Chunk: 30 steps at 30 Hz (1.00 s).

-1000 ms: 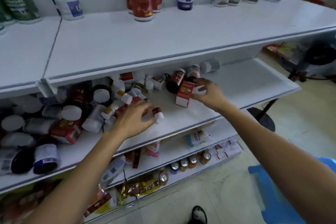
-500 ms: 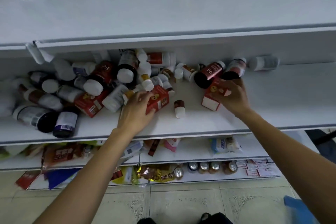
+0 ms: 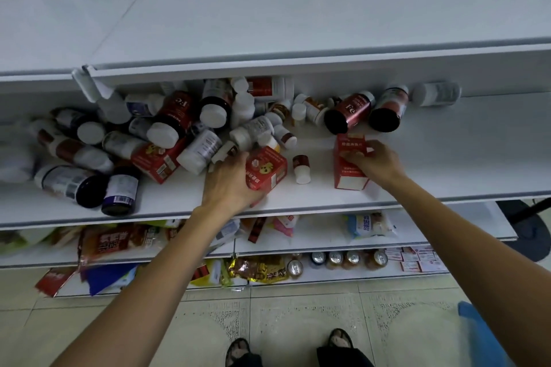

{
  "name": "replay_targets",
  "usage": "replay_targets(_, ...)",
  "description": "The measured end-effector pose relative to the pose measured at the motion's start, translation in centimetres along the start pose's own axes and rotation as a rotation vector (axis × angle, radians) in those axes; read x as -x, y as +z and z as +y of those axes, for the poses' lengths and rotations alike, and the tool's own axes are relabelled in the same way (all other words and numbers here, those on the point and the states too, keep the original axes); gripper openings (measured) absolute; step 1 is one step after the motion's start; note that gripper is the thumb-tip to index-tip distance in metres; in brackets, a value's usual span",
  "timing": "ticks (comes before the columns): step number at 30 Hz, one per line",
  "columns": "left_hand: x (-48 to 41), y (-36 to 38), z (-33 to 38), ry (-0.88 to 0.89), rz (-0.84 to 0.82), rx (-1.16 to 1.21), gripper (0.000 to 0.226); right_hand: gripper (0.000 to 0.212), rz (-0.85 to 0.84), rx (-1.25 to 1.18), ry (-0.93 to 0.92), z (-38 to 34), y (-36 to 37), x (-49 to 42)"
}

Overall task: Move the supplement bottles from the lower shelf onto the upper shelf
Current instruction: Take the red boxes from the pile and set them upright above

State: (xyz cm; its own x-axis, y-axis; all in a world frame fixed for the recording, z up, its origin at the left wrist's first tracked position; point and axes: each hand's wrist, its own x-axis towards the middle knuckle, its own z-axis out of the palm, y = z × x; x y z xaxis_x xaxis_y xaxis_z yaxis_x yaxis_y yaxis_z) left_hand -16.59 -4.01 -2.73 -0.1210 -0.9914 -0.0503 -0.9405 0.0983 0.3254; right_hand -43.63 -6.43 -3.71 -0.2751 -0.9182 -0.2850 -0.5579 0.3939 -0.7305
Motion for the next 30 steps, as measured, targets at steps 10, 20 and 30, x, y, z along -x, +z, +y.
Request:
replay_targets(10, 0.9, -2.5, -1.5, 0.08, 0.012, 0.284, 0.068, 0.055, 0.112, -0.027, -0.087, -1.6, 2.2, 2.5)
replay_targets(20, 3.4, -6.6, -1.4, 0.019, 0.11, 0.415, 0.056, 0.042, 0.036, -0.057, -0.168, -5.8, 2.0, 3.3)
replay_targets(30, 9.3, -9.6, 0.3, -0.372, 0.401, 0.692, 0.064, 0.012, -0.722, -0.712, -0.127, -13.3, 1.8, 6.0)
